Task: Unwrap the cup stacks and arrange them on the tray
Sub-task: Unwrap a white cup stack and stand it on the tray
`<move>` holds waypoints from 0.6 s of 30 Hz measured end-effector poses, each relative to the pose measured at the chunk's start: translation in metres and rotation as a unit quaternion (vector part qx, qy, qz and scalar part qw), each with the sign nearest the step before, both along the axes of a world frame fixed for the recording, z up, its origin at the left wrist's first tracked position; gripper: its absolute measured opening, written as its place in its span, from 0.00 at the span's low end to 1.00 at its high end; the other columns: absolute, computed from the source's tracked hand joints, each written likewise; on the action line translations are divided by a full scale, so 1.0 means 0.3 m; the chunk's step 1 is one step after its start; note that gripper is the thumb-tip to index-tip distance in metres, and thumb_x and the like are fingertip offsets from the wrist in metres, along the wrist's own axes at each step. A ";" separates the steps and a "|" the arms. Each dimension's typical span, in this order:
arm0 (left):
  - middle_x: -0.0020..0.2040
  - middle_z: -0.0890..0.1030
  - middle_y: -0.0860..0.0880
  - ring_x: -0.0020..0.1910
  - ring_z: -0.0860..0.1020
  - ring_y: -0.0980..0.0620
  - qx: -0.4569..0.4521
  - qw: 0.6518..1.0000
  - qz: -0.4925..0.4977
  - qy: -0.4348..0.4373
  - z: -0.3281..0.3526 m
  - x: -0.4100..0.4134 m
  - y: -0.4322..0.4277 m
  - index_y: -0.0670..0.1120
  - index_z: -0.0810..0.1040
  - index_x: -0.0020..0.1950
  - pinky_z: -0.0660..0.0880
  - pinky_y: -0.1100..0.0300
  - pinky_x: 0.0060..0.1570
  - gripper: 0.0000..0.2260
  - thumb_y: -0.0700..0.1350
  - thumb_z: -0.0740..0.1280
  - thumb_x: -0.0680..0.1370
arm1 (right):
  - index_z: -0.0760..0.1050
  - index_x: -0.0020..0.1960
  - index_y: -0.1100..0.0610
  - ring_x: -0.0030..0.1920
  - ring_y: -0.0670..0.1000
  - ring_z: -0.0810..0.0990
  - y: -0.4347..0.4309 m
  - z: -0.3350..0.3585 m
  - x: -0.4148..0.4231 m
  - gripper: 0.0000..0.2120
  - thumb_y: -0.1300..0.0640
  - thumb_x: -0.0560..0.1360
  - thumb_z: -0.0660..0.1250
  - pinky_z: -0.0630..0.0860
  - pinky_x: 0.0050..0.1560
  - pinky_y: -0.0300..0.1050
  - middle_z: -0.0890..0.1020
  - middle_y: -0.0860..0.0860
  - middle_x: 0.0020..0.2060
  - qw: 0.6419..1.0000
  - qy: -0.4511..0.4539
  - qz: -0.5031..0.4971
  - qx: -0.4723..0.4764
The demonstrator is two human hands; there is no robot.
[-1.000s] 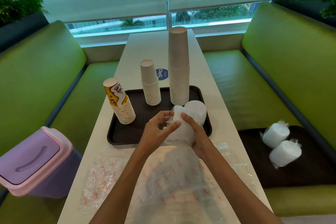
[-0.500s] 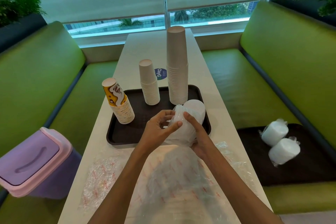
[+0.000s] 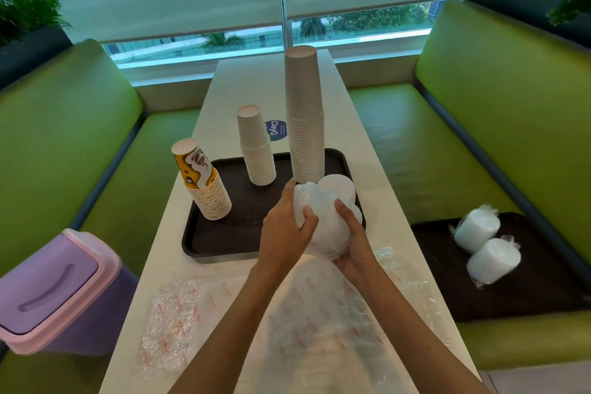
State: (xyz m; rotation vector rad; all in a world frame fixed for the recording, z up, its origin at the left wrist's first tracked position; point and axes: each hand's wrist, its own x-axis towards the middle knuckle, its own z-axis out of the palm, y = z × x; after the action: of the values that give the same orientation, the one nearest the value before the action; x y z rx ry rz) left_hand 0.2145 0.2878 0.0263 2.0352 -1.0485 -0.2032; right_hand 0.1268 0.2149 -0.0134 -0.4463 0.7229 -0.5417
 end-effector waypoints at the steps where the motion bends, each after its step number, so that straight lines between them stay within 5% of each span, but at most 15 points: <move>1: 0.68 0.74 0.45 0.63 0.76 0.44 0.002 1.000 0.010 0.006 0.000 -0.001 -0.006 0.46 0.60 0.75 0.71 0.52 0.63 0.27 0.46 0.64 0.79 | 0.73 0.58 0.52 0.53 0.59 0.80 0.000 -0.002 -0.005 0.18 0.49 0.70 0.69 0.80 0.48 0.58 0.81 0.59 0.53 1.000 -0.008 -0.005 0.006; 7: 0.61 0.79 0.46 0.51 0.77 0.53 0.008 0.996 0.080 0.044 0.015 0.005 -0.043 0.47 0.70 0.70 0.75 0.57 0.55 0.23 0.49 0.69 0.76 | 0.72 0.67 0.55 0.52 0.58 0.82 -0.010 -0.007 -0.022 0.32 0.48 0.64 0.72 0.82 0.46 0.55 0.83 0.58 0.52 0.999 -0.034 -0.018 -0.029; 12: 0.48 0.81 0.47 0.44 0.77 0.54 -0.062 0.984 0.084 0.146 0.054 0.025 -0.065 0.42 0.78 0.58 0.76 0.63 0.44 0.12 0.44 0.69 0.75 | 0.74 0.63 0.56 0.51 0.59 0.83 -0.039 -0.037 -0.028 0.51 0.44 0.43 0.85 0.82 0.45 0.57 0.83 0.60 0.54 0.995 -0.094 -0.028 -0.011; 15: 0.46 0.78 0.50 0.48 0.78 0.51 -0.105 0.942 0.078 0.307 0.078 0.039 -0.081 0.44 0.77 0.54 0.77 0.59 0.48 0.07 0.41 0.68 0.76 | 0.76 0.60 0.56 0.50 0.59 0.84 -0.047 -0.051 -0.035 0.48 0.45 0.43 0.85 0.83 0.43 0.57 0.83 0.60 0.52 0.991 -0.130 -0.034 0.000; 18: 0.49 0.78 0.48 0.54 0.77 0.47 -0.118 0.859 0.097 0.489 0.081 0.055 -0.093 0.45 0.77 0.50 0.75 0.51 0.58 0.04 0.41 0.68 0.76 | 0.74 0.63 0.55 0.54 0.61 0.82 -0.051 -0.056 -0.041 0.49 0.45 0.45 0.85 0.82 0.44 0.59 0.81 0.61 0.56 0.989 -0.145 -0.036 0.010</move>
State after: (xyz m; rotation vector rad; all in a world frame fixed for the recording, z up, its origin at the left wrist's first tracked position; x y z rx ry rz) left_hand 0.2310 0.2598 0.0507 1.4633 -0.2007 -0.8516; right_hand 0.1143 0.1996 -0.0301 -0.3154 0.4652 -0.6512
